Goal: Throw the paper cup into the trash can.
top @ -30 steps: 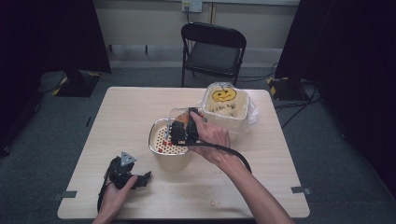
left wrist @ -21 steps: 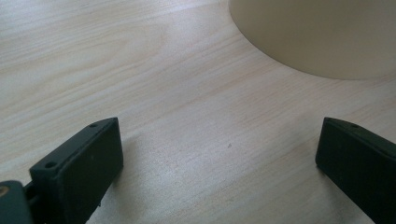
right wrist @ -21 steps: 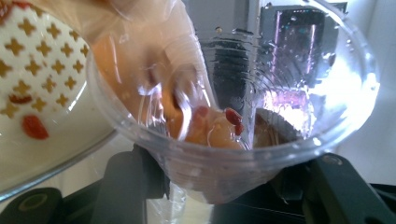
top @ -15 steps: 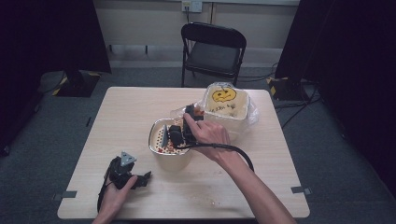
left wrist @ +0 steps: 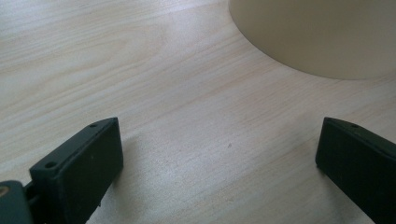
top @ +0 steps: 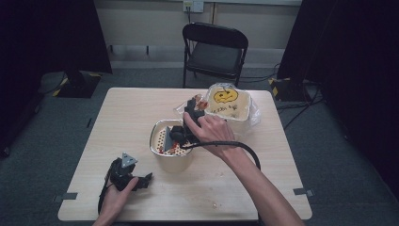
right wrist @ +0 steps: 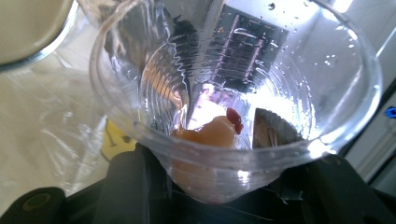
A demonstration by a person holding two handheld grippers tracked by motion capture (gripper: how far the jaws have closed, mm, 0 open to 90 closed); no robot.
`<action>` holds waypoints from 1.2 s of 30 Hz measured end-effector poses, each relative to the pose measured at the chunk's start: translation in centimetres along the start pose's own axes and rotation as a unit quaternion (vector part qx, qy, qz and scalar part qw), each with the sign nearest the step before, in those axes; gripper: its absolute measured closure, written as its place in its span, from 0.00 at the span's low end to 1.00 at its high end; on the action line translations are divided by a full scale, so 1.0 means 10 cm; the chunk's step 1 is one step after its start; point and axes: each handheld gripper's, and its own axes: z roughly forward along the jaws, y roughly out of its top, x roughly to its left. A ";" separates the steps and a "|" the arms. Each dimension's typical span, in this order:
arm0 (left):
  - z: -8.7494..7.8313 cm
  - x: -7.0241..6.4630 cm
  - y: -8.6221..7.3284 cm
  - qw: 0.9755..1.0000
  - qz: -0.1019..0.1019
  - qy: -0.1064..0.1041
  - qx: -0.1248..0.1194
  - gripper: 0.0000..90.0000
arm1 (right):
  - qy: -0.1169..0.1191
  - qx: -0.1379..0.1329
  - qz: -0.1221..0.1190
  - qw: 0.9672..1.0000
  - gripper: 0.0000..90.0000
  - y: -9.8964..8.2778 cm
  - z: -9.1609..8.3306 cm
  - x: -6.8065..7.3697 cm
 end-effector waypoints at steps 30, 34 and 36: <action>0.00 0.01 0.00 1.000 0.003 -0.001 0.000 0.00 | -0.122 0.007 -0.248 0.961 0.59 0.18 -0.12 0.18; 0.00 0.01 0.00 1.000 0.003 -0.001 0.000 0.00 | -0.126 0.009 -0.264 0.956 0.59 0.19 -0.12 0.17; 0.00 0.01 0.00 1.000 0.004 -0.002 0.001 0.00 | -0.124 0.009 -0.270 0.955 0.59 0.19 -0.11 0.16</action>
